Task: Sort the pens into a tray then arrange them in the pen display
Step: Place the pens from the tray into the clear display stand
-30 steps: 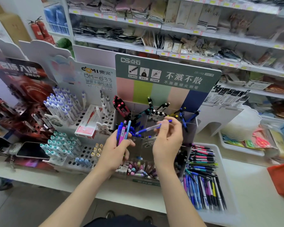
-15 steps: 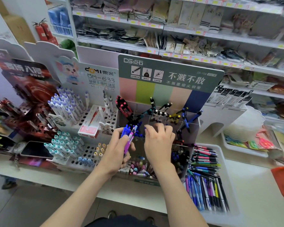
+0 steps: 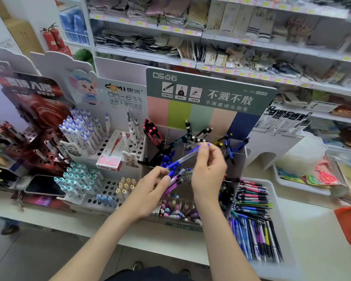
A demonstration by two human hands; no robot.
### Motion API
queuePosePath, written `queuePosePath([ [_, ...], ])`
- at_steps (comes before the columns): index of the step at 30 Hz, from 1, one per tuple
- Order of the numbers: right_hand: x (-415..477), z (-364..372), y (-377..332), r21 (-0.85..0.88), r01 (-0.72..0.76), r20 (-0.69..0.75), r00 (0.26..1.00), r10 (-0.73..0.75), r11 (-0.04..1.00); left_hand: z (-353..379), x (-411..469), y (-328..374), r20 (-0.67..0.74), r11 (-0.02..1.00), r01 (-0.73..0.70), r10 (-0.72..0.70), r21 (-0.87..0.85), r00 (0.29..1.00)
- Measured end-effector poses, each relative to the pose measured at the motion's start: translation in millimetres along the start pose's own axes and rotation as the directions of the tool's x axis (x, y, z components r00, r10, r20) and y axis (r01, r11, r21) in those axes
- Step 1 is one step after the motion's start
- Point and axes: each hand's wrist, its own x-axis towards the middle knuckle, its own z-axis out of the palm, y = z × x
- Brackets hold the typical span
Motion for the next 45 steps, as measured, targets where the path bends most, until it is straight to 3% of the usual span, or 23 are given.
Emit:
queuePosePath([
  [1,4.4,-2.8,-0.6,0.016,0.03,-0.087,0.996,-0.028,0.999,-0.2,-0.3,-2.3,-0.017,1.0,0.009,-0.009,-0.001,1.0],
  [3,8.4,-8.2,1.8,-0.046,0.116,-0.113,0.986,-0.12,0.992,-0.4,0.8,-7.3,-0.067,1.0,0.02,-0.019,0.007,0.998],
  [5,6.9,-12.0,10.9,-0.205,0.23,-0.001,0.972,-0.235,0.951,0.2,3.2,-10.7,-0.117,1.0,0.024,-0.024,0.001,0.993],
  [8,1.1,-8.6,31.1,-0.345,0.337,0.276,0.929,-0.249,0.876,0.4,6.3,-13.1,-0.182,1.0,0.021,-0.019,0.01,0.983],
  [10,-0.8,-3.8,41.2,-0.502,0.459,0.393,0.876,-0.279,0.733,0.2,7.4,-15.0,-0.199,1.0,0.027,-0.024,0.011,0.98],
  [12,0.3,0.8,44.4,-0.672,0.507,0.414,0.861,-0.295,0.539,0.9,7.8,-16.3,-0.205,0.999,0.035,-0.031,0.013,0.978],
  [14,2.0,5.2,41.4,-0.715,0.503,0.421,0.864,-0.275,0.485,1.8,7.1,-16.0,-0.21,0.999,0.035,-0.032,0.012,0.977],
  [19,-6.7,9.2,19.7,-0.49,0.4,0.492,0.86,-0.133,0.774,-0.7,6.2,-12.3,-0.19,1.0,0.0,0.005,0.026,0.982],
  [24,-4.5,4.0,8.7,-0.444,0.264,0.542,0.84,0.022,0.856,-4.0,6.3,-6.8,-0.135,0.999,-0.049,0.051,0.016,0.99],
  [26,-2.8,5.7,0.0,-0.306,0.168,0.429,0.903,-0.022,0.937,-3.9,7.0,-6.9,-0.116,0.998,-0.057,0.062,0.039,0.991],
  [28,-1.0,7.3,-8.5,-0.123,0.082,0.17,0.984,-0.06,0.989,-3.1,8.4,-8.4,-0.118,0.999,-0.036,0.038,0.026,0.992],
  [30,1.2,4.9,-10.9,-0.062,0.115,-0.067,0.991,-0.119,0.991,-2.7,9.7,-10.4,-0.147,1.0,0.004,-0.002,0.017,0.989],
  [32,4.1,0.4,-3.9,-0.141,0.216,-0.121,0.965,-0.233,0.966,-3.1,10.9,-12.3,-0.196,0.998,0.024,-0.011,0.064,0.98],
  [35,8.7,-0.1,20.8,-0.362,0.339,0.129,0.941,-0.313,0.868,-4.0,13.5,-13.0,-0.226,0.998,0.033,-0.019,0.058,0.974],
  [37,7.3,4.0,36.0,-0.544,0.441,0.345,0.893,-0.288,0.714,-3.9,15.4,-13.1,-0.227,0.999,0.027,-0.022,0.019,0.974],
  [39,3.8,8.5,41.6,-0.691,0.48,0.406,0.876,-0.26,0.541,-4.2,17.6,-12.5,-0.223,0.999,0.027,-0.036,-0.044,0.974],
  [41,1.8,12.9,39.4,-0.755,0.472,0.391,0.881,-0.266,0.455,-4.5,18.8,-11.7,-0.205,0.996,0.025,-0.043,-0.089,0.978],
  [43,2.5,15.9,32.7,-0.715,0.439,0.392,0.896,-0.209,0.544,-5.8,18.1,-9.7,-0.178,0.996,0.017,-0.032,-0.087,0.984],
  [45,3.2,16.0,22.4,-0.548,0.332,0.403,0.909,-0.105,0.768,-7.7,16.3,-6.9,-0.137,0.997,0.0,-0.012,-0.083,0.991],
])
